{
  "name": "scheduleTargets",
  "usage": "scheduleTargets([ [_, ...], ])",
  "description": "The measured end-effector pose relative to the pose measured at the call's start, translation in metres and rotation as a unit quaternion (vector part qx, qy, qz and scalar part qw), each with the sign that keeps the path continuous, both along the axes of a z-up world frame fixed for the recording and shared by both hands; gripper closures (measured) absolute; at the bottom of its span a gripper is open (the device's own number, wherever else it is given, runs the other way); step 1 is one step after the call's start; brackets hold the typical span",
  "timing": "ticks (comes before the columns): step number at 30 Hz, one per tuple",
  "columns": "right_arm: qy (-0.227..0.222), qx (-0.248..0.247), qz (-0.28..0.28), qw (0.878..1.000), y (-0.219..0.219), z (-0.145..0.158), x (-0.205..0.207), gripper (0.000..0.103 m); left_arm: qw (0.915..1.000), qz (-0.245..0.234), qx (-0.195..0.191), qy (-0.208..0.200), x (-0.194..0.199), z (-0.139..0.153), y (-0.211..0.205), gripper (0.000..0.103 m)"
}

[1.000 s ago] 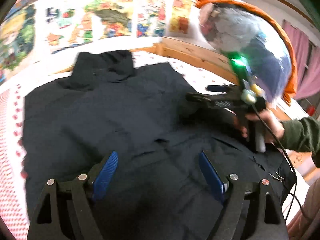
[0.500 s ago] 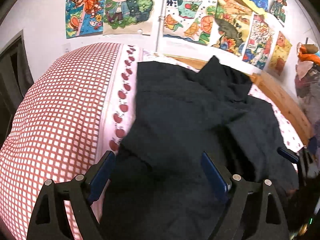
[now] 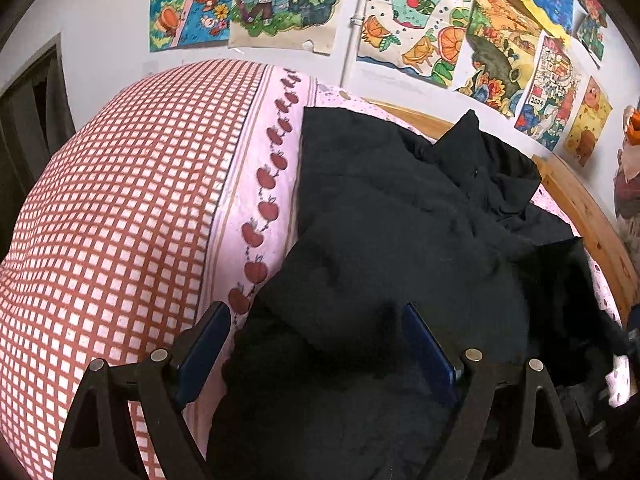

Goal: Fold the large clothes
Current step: 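Move both tools over the folded black jacket toward its hem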

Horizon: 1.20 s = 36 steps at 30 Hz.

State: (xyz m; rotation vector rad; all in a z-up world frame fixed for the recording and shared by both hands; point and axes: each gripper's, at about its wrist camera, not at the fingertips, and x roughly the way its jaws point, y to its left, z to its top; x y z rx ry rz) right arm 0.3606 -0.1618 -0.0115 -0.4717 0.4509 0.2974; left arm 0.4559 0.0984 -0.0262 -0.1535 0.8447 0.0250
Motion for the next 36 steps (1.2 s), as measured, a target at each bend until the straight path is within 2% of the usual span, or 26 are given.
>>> scheduleTargets([
  [2, -0.010, 0.021, -0.029, 0.999, -0.028, 0.012, -0.001, 0.088, 0.9999, -0.004, 0.010, -0.006, 0.002, 0.001, -0.006, 0.016],
  [6, -0.010, 0.060, -0.090, 0.994, -0.083, 0.020, 0.008, 0.091, 0.9993, -0.014, 0.031, -0.018, 0.008, 0.003, -0.023, 0.016],
  [11, 0.015, 0.097, -0.152, 0.984, -0.137, 0.007, 0.024, 0.092, 0.9975, -0.035, 0.058, -0.020, 0.012, 0.000, -0.043, 0.016],
  [15, 0.060, 0.078, -0.181, 0.979, -0.159, -0.023, 0.050, 0.092, 0.9941, -0.042, 0.100, 0.008, 0.017, -0.015, -0.056, 0.016],
  [19, 0.098, 0.049, -0.190, 0.976, -0.162, -0.054, 0.057, 0.092, 0.9937, -0.039, 0.102, 0.027, 0.022, -0.025, -0.054, 0.014],
  [21, 0.111, 0.052, -0.193, 0.974, -0.163, -0.058, 0.057, 0.091, 0.9937, -0.038, 0.103, 0.024, 0.020, -0.025, -0.054, 0.014],
  [22, 0.115, 0.067, -0.190, 0.973, -0.167, -0.056, 0.056, 0.090, 0.9937, -0.037, 0.103, 0.022, 0.019, -0.024, -0.054, 0.014],
  [24, 0.114, 0.088, -0.196, 0.970, -0.174, -0.048, 0.050, 0.079, 0.9940, -0.035, 0.102, 0.014, 0.015, -0.020, -0.053, 0.014],
  [26, 0.092, 0.099, -0.207, 0.969, -0.180, -0.036, 0.039, 0.061, 0.9944, -0.036, 0.100, 0.002, 0.010, -0.014, -0.053, 0.014],
  [28, 0.071, 0.112, -0.206, 0.969, -0.184, -0.026, 0.028, 0.050, 0.9941, -0.048, 0.094, -0.024, 0.003, -0.005, -0.056, 0.014],
  [31, 0.054, 0.128, -0.209, 0.968, -0.183, -0.010, 0.020, 0.047, 0.9905, -0.072, 0.102, -0.058, -0.004, 0.007, -0.066, 0.014],
  [36, 0.099, 0.137, -0.159, 0.973, -0.157, -0.015, 0.043, 0.047, 0.9837, -0.109, 0.122, -0.075, 0.003, 0.010, -0.097, 0.014],
])
